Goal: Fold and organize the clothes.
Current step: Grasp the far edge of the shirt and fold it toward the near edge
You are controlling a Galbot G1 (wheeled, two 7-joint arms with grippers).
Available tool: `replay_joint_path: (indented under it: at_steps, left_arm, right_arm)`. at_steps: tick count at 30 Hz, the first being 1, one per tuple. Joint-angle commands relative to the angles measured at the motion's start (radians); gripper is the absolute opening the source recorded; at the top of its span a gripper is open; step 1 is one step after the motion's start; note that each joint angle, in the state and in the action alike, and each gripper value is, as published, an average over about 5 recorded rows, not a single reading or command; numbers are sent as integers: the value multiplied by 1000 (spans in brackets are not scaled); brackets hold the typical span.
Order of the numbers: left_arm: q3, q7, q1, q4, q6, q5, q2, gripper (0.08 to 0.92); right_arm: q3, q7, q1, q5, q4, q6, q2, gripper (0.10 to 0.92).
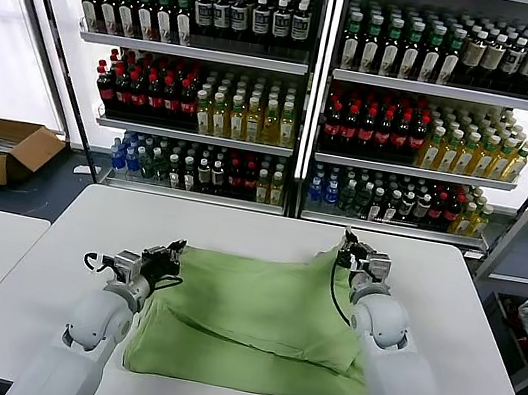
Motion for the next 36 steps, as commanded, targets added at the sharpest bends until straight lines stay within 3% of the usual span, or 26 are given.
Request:
replay_joint_path:
  at_steps: [1, 15, 36]
  left_arm:
    - [-26, 7, 132, -121, -18, 13, 1, 91]
    - [-95, 18, 261, -142, -45, 47, 11, 91]
    - [-81, 61, 316, -123, -71, 154, -19, 91]
  right_arm:
    - [26, 25, -157, -17, 219, -17, -20, 108]
    - [204, 74, -553, -63, 445, -31, 24, 108]
    - [186, 96, -674, -147, 365, 15, 57, 108]
